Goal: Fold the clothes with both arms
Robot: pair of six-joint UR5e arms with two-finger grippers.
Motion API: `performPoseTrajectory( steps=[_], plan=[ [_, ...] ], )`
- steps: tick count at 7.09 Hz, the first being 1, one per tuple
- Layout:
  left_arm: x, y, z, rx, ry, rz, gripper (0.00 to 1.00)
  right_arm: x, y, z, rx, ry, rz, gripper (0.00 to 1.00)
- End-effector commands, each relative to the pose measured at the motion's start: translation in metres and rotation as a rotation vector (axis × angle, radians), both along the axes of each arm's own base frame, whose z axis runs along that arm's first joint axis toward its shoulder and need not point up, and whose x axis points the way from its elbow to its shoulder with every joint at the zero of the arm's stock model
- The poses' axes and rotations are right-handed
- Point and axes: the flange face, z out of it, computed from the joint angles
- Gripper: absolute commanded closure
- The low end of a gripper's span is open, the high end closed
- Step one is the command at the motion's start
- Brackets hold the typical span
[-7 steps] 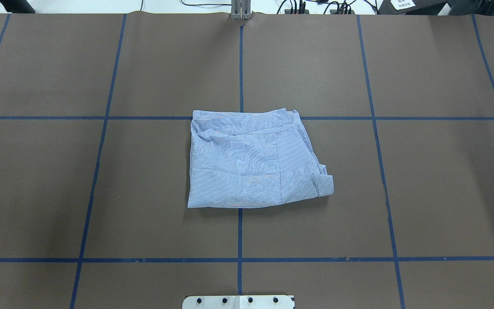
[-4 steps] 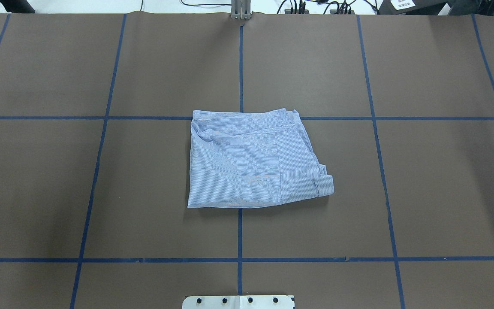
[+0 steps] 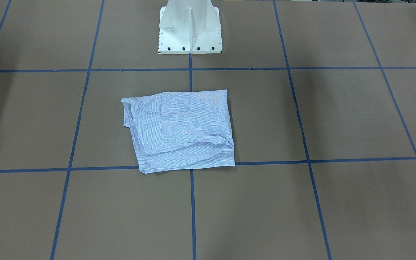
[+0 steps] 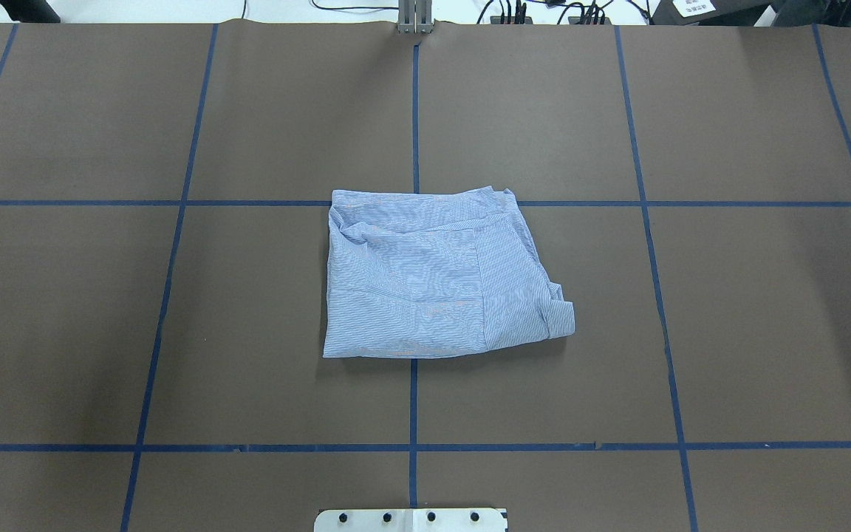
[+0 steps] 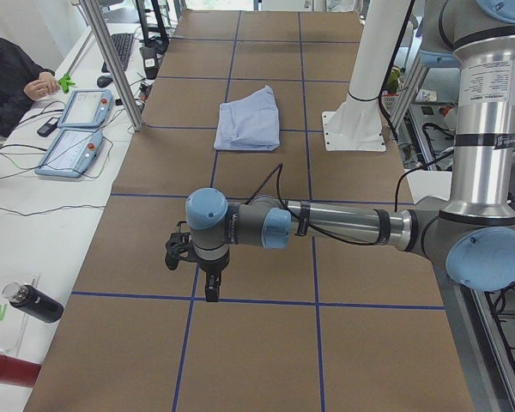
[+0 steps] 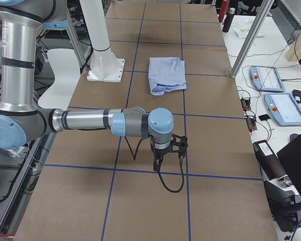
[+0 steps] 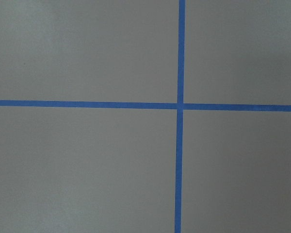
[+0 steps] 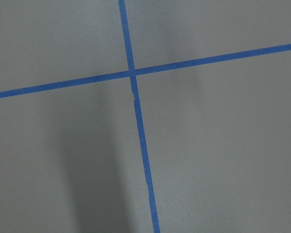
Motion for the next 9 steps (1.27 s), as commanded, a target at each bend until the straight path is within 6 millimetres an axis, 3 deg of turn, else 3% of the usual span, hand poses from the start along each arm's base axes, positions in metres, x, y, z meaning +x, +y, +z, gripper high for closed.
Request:
performPoseTrajectory(
  steps=[1, 9],
  plan=[
    [0.0003, 0.0003, 0.0005, -0.005, 0.004, -0.002, 0.0, -0.0002, 0.0, 0.0009, -0.001, -0.001, 0.0, 0.0],
    [0.0003, 0.0005, 0.0006, -0.006, 0.004, -0.002, 0.0, -0.0006, -0.0008, 0.0005, 0.002, 0.002, -0.004, 0.0]
  ],
)
